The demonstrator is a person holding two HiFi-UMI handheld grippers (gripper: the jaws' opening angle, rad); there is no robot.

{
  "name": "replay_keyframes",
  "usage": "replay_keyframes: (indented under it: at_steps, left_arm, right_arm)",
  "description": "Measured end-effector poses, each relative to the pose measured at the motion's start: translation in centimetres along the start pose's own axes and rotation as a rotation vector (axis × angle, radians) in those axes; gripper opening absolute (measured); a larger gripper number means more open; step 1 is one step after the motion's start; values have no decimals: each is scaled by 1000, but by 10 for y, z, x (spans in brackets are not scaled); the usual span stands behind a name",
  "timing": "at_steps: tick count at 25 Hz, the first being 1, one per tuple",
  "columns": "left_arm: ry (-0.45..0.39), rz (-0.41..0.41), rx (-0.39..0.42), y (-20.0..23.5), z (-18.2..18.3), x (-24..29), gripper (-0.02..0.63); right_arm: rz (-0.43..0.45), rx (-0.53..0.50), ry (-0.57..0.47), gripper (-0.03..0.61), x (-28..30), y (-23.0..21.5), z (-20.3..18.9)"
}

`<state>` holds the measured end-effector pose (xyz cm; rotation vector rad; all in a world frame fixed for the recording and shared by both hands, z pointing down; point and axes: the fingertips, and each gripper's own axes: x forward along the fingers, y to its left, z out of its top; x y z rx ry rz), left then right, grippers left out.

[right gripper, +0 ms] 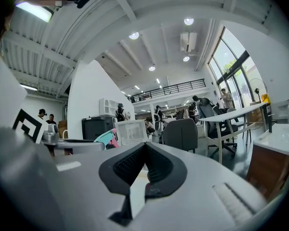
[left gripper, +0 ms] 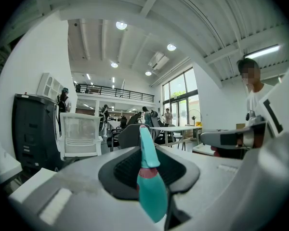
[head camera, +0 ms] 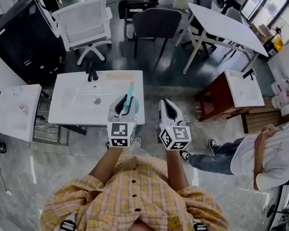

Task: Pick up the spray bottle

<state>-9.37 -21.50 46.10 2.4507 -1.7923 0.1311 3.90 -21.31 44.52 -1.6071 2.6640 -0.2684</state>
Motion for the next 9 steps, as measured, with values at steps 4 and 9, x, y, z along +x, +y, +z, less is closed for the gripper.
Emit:
replay_keyframes:
  at_steps: [4,9]
  left_arm:
    - [4,5,7,2,-5,-3,81]
    - [0,5,12,3,-1,-2,81]
  right_arm:
    - [1,0,5,0,-1,3,-4]
    - [0,-1,7,0,1,1,-3]
